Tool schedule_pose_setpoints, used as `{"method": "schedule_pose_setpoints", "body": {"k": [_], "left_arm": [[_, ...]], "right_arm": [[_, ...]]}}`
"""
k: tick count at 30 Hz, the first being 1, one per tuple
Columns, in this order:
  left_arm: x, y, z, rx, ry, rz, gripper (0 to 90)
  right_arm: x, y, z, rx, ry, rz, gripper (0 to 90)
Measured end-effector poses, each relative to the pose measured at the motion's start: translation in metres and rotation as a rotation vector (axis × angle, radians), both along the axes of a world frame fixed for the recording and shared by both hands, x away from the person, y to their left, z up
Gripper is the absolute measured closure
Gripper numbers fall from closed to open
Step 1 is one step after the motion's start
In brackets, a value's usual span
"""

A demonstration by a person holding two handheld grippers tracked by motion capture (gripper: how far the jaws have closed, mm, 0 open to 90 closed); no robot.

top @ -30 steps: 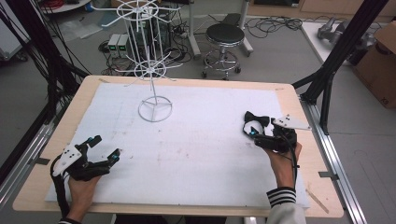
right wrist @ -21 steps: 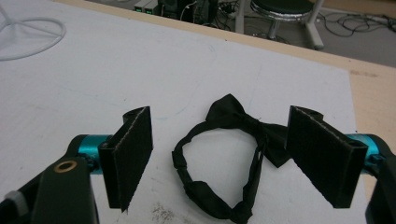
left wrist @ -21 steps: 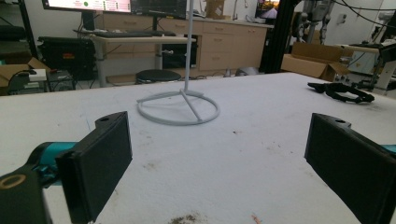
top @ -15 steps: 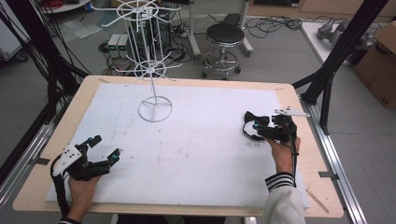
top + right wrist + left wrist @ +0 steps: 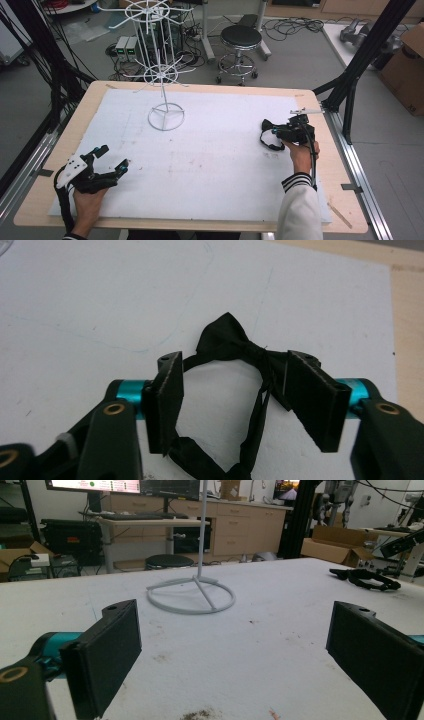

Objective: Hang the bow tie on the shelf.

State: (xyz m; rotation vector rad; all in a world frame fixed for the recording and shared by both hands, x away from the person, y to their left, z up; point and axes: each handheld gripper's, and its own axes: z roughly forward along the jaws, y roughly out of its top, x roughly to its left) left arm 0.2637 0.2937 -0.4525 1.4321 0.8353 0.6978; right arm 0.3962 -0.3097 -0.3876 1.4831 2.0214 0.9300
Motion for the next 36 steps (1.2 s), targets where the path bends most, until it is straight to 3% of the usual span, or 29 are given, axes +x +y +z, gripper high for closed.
{"method": "schedule_pose_setpoints", "body": {"k": [3, 9, 17, 21, 24, 36], "left_arm": [[0.000, 0.000, 0.000, -0.003, 0.000, 0.001, 7.8], [0.000, 0.000, 0.000, 0.000, 0.000, 0.001, 7.8], [0.000, 0.000, 0.000, -0.001, 0.000, 0.001, 7.8], [0.000, 0.000, 0.000, 0.003, 0.000, 0.002, 7.8], [0.000, 0.000, 0.000, 0.005, -0.002, 0.001, 7.8], [0.000, -0.001, 0.000, 0.006, -0.004, 0.001, 7.8]], "right_arm": [[0.004, -0.002, -0.003, -0.003, 0.023, -0.011, 45.5], [0.010, 0.000, -0.010, -0.063, 0.057, -0.035, 49.1], [0.017, 0.001, -0.020, -0.088, 0.111, -0.049, 59.5], [0.021, 0.001, -0.025, -0.091, 0.120, -0.072, 61.2], [0.022, 0.002, -0.027, -0.125, 0.133, -0.095, 64.4], [0.026, 0.003, -0.034, -0.149, 0.171, -0.116, 71.6]]}}
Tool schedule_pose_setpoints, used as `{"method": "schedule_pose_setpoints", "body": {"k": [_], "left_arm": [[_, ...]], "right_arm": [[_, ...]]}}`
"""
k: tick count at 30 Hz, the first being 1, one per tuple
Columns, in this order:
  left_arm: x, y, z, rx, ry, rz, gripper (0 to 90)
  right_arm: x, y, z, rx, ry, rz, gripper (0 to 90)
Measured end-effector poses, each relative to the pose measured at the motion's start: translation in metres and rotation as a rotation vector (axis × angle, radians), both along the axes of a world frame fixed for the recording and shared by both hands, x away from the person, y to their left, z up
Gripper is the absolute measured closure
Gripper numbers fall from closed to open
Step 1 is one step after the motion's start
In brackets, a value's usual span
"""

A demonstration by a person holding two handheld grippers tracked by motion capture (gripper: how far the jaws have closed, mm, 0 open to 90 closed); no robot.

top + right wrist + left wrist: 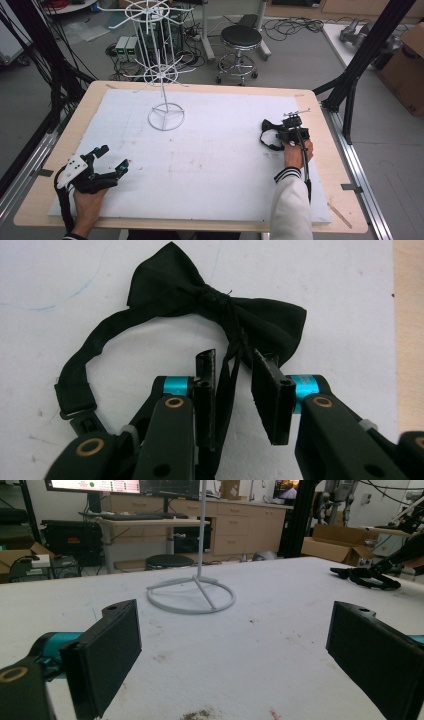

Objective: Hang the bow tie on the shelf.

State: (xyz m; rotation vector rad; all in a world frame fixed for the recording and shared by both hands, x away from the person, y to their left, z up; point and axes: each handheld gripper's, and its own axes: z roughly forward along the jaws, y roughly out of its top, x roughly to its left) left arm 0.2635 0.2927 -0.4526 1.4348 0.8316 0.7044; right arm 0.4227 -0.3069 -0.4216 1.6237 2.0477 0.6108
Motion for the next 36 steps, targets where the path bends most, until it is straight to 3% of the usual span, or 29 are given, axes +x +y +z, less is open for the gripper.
{"method": "schedule_pose_setpoints", "body": {"k": [4, 7, 17, 27, 36], "left_arm": [[0.000, 0.000, 0.000, 0.000, 0.001, -0.002, 7.8], [0.000, 0.000, 0.000, -0.001, 0.002, -0.004, 8.0], [0.000, 0.000, 0.000, 0.006, -0.001, -0.004, 8.0], [0.000, -0.001, 0.000, 0.011, -0.002, -0.005, 8.0], [-0.001, -0.001, 0.000, 0.013, -0.004, 0.000, 8.1]], "right_arm": [[0.001, 0.001, -0.002, -0.008, 0.013, -0.005, 76.2], [0.001, 0.001, -0.002, 0.003, 0.025, -0.010, 84.8], [-0.001, -0.001, 0.000, 0.040, 0.011, -0.014, 85.9], [-0.006, 0.004, 0.008, 0.099, -0.063, 0.021, 86.0], [-0.010, 0.002, 0.018, 0.181, -0.175, 0.057, 86.0]]}}
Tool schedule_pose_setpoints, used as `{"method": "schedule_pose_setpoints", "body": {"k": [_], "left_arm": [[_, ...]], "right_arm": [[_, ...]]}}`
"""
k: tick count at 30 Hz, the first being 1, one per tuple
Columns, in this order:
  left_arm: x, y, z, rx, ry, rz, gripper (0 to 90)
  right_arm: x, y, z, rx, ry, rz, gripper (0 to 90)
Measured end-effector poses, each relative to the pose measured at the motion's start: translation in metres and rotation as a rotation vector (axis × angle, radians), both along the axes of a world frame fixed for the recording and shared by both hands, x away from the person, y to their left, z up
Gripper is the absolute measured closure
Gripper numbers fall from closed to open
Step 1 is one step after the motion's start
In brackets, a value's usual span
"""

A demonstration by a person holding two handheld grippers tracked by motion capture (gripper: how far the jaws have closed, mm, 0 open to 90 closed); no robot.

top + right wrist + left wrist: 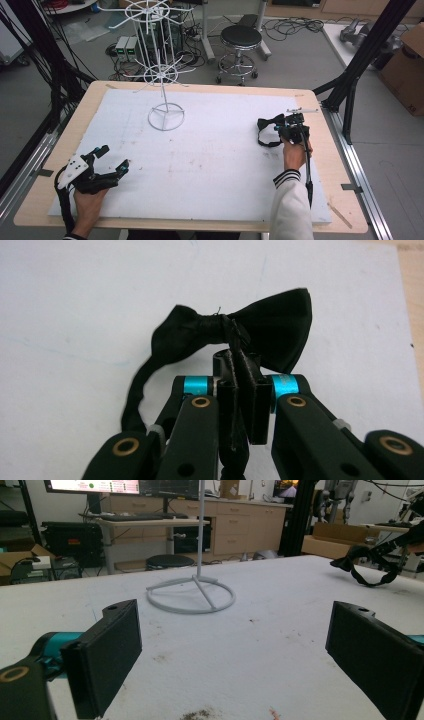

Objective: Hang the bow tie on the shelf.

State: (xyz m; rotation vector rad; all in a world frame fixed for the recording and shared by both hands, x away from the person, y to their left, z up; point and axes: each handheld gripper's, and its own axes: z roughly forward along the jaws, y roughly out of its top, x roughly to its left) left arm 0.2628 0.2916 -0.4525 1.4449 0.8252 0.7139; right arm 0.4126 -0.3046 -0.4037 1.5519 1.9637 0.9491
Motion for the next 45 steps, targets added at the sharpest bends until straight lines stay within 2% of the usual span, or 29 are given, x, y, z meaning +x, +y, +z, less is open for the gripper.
{"method": "schedule_pose_setpoints", "body": {"k": [2, 3, 7, 14, 22, 26, 28, 31, 34, 38, 42, 45], "left_arm": [[0.000, 0.000, 0.000, 0.002, -0.002, -0.001, 8.0], [0.000, 0.000, 0.000, 0.001, -0.001, 0.000, 8.1], [0.000, 0.000, 0.000, 0.001, -0.001, 0.000, 8.0], [0.000, 0.000, 0.000, 0.004, -0.002, 0.001, 8.0], [0.000, -0.001, 0.000, 0.005, -0.005, 0.002, 8.1], [0.000, -0.001, 0.000, 0.005, -0.003, 0.001, 8.1], [0.000, 0.000, 0.000, 0.005, -0.003, 0.001, 8.1], [0.000, -0.001, 0.000, 0.006, -0.004, 0.002, 8.1], [0.000, 0.000, 0.000, 0.004, -0.005, 0.001, 8.1], [0.000, 0.000, 0.000, -0.001, -0.003, 0.001, 8.1], [0.000, 0.000, 0.000, -0.003, -0.004, 0.000, 8.0], [0.000, 0.000, 0.000, -0.005, -0.004, -0.002, 8.1]], "right_arm": [[-0.001, 0.000, 0.002, 0.025, -0.022, 0.003, 86.0], [-0.002, 0.000, 0.002, 0.038, -0.049, 0.009, 86.0], [-0.004, 0.001, 0.005, 0.076, -0.089, 0.035, 86.0], [-0.009, 0.000, 0.014, 0.195, -0.221, 0.126, 86.0], [-0.014, 0.007, 0.022, 0.211, -0.305, 0.192, 86.0], [-0.016, 0.012, 0.025, 0.258, -0.354, 0.274, 85.9], [-0.017, 0.016, 0.028, 0.256, -0.382, 0.299, 86.0], [-0.019, 0.022, 0.031, 0.283, -0.417, 0.319, 86.0], [-0.021, 0.028, 0.034, 0.289, -0.441, 0.331, 86.1], [-0.021, 0.034, 0.040, 0.284, -0.438, 0.344, 86.1], [-0.023, 0.042, 0.049, 0.294, -0.472, 0.355, 86.1], [-0.022, 0.050, 0.055, 0.283, -0.470, 0.373, 86.1]]}}
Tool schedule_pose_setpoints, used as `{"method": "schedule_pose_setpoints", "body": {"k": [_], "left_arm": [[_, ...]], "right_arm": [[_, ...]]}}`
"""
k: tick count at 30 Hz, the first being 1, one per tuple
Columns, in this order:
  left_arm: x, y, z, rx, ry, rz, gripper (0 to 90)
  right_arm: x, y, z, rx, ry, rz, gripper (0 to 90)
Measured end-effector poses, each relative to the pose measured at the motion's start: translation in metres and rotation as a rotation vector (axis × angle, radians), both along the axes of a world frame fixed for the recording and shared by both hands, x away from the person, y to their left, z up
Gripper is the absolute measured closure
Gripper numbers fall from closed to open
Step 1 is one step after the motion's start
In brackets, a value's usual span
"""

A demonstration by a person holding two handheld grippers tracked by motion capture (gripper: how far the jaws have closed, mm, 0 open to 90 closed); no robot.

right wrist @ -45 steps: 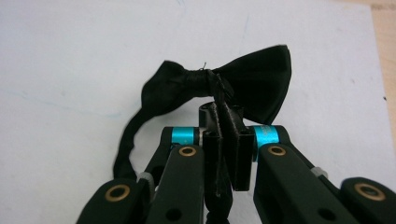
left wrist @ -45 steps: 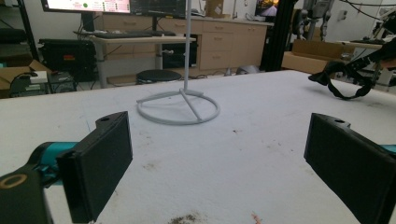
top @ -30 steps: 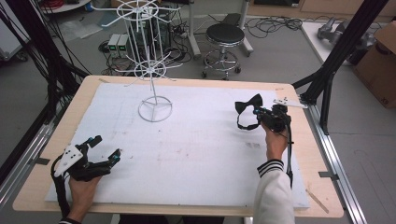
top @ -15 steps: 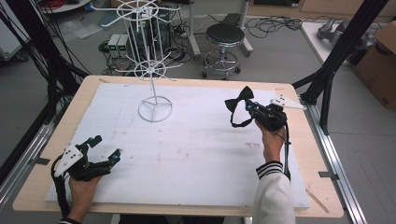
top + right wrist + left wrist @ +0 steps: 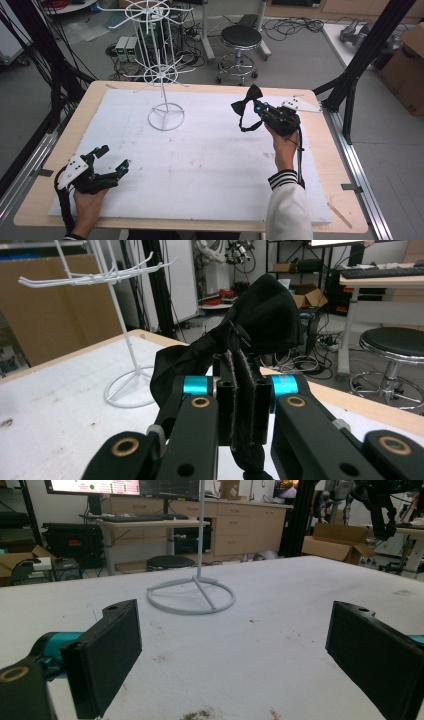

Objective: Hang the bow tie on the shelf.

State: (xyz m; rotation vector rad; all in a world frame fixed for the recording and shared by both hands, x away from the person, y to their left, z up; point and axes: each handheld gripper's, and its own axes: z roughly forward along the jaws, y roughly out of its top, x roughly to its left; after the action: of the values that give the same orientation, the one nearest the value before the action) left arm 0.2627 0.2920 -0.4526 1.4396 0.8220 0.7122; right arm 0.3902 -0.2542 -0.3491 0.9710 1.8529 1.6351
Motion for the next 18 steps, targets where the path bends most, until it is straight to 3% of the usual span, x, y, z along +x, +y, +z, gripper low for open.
{"method": "schedule_pose_setpoints", "body": {"k": [18], "left_arm": [[0.001, 0.001, 0.000, -0.008, 0.008, -0.001, 8.1]], "right_arm": [[0.014, 0.058, 0.034, -0.051, -0.050, 0.106, 86.1]]}}
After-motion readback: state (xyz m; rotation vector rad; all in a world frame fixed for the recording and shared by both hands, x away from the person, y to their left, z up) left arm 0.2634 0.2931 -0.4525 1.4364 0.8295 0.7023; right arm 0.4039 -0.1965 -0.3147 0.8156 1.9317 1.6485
